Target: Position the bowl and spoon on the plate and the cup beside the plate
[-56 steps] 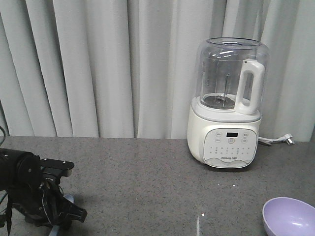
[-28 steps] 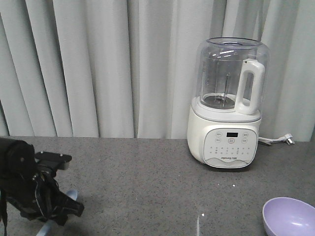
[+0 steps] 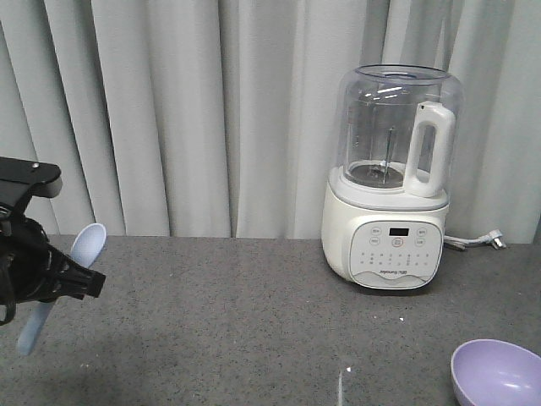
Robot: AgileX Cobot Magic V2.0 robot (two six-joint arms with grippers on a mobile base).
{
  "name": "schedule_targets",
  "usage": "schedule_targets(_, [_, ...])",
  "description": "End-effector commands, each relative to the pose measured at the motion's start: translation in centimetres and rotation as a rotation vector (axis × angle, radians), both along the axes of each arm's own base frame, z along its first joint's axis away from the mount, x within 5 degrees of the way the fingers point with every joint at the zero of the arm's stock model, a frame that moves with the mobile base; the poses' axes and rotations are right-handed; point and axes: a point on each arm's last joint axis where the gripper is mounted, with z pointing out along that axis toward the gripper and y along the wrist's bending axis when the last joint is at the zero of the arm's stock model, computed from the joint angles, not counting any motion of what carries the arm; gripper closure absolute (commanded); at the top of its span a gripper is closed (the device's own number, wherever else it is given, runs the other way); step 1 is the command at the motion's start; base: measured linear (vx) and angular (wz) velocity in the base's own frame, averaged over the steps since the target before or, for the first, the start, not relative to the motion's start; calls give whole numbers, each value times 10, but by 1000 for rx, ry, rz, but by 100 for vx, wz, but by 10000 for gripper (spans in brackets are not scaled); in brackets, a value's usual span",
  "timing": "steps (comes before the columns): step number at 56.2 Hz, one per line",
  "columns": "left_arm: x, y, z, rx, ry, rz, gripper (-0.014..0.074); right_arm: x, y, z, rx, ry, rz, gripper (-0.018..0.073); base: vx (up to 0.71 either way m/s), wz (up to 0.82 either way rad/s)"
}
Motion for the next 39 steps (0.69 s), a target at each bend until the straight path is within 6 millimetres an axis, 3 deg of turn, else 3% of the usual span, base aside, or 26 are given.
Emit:
schedule_targets(1, [-9,-1,25,-39,-120,-12,603,8,-21,5,2,-31,-56,66,0,0])
schedule_targets(10, [-10,0,26,-38,-120,-12,603,24,-45,-26,114,76,-62,66,0,0])
schedule_targets(39, [-10,0,26,-41,-127,-11,603,68,-50,-88,226,201,26,111,0,0])
